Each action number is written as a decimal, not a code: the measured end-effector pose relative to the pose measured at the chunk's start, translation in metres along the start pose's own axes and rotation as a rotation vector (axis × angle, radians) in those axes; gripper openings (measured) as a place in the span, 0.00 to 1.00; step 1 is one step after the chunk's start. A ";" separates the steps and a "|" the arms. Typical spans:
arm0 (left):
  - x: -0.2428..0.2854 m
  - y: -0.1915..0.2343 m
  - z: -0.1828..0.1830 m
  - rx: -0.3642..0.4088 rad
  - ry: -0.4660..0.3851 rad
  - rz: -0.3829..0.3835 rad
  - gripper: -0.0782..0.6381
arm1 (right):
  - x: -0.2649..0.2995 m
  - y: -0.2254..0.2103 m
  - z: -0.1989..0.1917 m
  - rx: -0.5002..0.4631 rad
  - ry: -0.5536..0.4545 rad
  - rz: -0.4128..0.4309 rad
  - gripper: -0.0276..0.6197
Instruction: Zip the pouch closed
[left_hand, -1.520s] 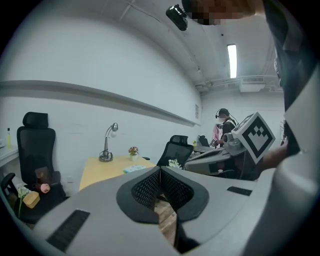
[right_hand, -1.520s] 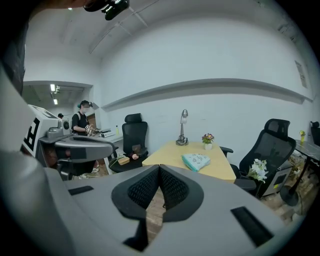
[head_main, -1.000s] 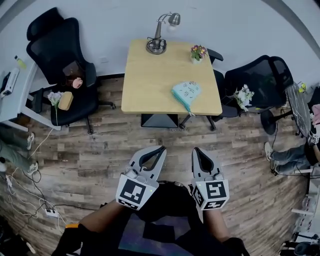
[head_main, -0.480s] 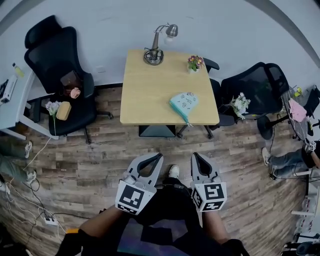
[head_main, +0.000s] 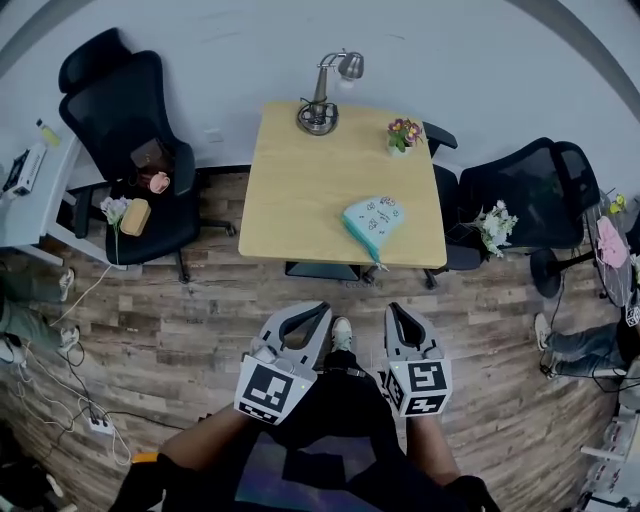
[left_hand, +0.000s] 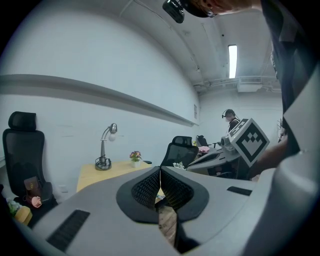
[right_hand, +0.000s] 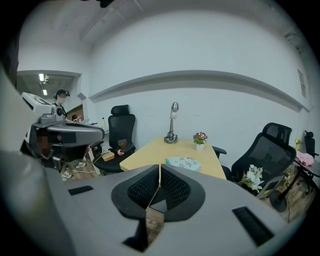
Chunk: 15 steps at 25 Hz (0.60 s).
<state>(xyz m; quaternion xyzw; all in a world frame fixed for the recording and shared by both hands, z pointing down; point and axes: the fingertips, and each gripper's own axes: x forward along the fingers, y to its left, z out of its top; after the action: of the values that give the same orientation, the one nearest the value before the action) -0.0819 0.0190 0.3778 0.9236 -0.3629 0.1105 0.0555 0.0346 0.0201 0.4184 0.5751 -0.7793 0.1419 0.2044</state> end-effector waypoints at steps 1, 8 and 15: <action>0.008 0.001 -0.001 0.000 0.008 0.004 0.12 | 0.006 -0.007 -0.002 -0.008 0.011 0.005 0.07; 0.066 0.009 -0.018 -0.007 0.089 0.019 0.12 | 0.053 -0.049 -0.026 -0.063 0.110 0.047 0.08; 0.120 0.010 -0.047 -0.014 0.170 0.021 0.13 | 0.098 -0.078 -0.062 -0.152 0.222 0.093 0.16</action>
<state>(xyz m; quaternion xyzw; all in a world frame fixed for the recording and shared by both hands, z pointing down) -0.0111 -0.0587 0.4533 0.9066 -0.3673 0.1865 0.0915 0.0939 -0.0573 0.5194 0.5021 -0.7862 0.1543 0.3255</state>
